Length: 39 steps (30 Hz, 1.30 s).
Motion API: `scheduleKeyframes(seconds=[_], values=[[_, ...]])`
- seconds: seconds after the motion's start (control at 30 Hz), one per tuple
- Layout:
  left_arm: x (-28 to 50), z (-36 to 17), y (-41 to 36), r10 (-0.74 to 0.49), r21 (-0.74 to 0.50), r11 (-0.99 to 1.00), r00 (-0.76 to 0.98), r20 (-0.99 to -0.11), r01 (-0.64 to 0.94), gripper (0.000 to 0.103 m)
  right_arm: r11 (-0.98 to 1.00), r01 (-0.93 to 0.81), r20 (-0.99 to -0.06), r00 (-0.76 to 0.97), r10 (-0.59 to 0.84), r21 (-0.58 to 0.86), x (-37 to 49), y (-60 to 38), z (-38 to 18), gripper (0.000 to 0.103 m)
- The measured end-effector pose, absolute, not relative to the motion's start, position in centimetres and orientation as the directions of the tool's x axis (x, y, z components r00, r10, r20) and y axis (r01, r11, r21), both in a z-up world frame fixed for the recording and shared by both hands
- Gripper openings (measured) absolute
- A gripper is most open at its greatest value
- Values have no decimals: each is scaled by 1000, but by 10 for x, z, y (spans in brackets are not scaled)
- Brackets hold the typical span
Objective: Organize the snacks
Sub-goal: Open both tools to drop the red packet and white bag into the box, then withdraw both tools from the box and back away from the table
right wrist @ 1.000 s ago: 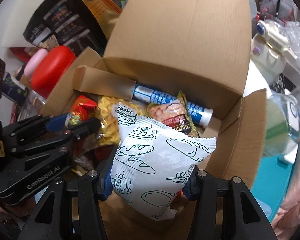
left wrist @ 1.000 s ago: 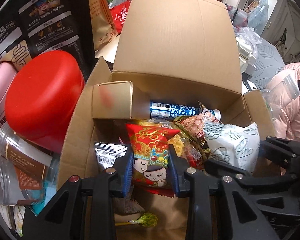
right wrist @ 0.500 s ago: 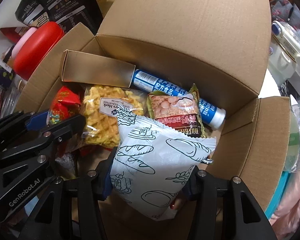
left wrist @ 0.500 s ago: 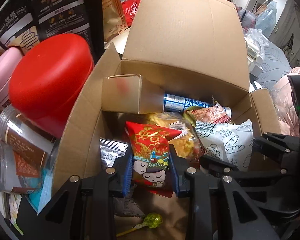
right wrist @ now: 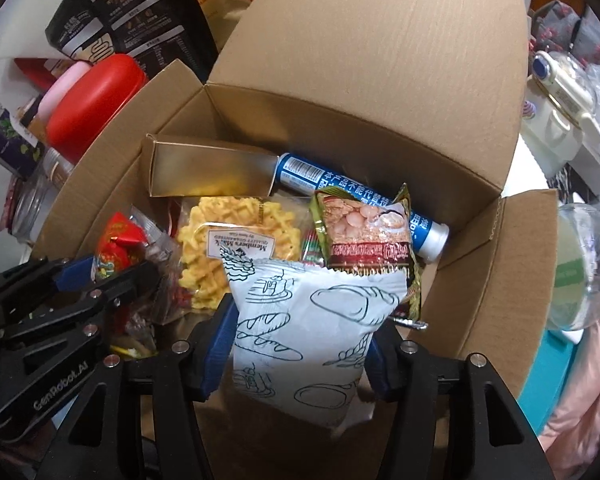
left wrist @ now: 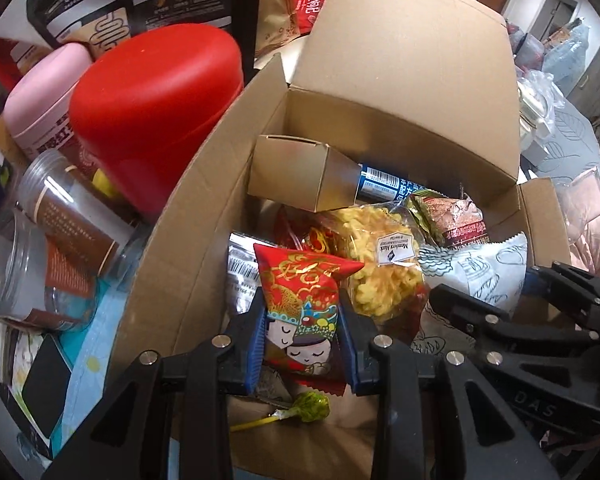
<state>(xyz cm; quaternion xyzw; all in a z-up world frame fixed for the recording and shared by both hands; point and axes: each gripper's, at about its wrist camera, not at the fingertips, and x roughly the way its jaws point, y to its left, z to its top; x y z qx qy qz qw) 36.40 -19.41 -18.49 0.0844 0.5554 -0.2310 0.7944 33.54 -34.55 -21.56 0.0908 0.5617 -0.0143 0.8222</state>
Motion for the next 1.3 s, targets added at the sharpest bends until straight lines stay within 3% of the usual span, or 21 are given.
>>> scheduleKeyframes(seconds=[0.33,0.53,0.6,0.63,0.93,1.3], values=[[363,-193,-202,-158,-15,890,276,-948,457,33,996,64,-938,346,40,66,320,-325,-203,70],[360,-189,-201,-152,-21,900,268,-951,435,44,997,69,-936,352,1,27,313,-321,-195,75],[358,-184,-201,-162,-29,900,273,-948,436,58,997,77,-932,361,-7,22,311,-322,-190,80],[357,-183,-200,-161,-26,900,276,-948,435,60,997,80,-930,369,-11,20,309,-321,-187,80],[352,-150,-191,-195,-36,900,326,-925,435,60,995,94,-909,416,-18,23,304,-329,-156,80],[332,-63,-176,-241,-51,919,457,-856,390,60,997,66,-843,538,0,42,290,-325,-87,80]])
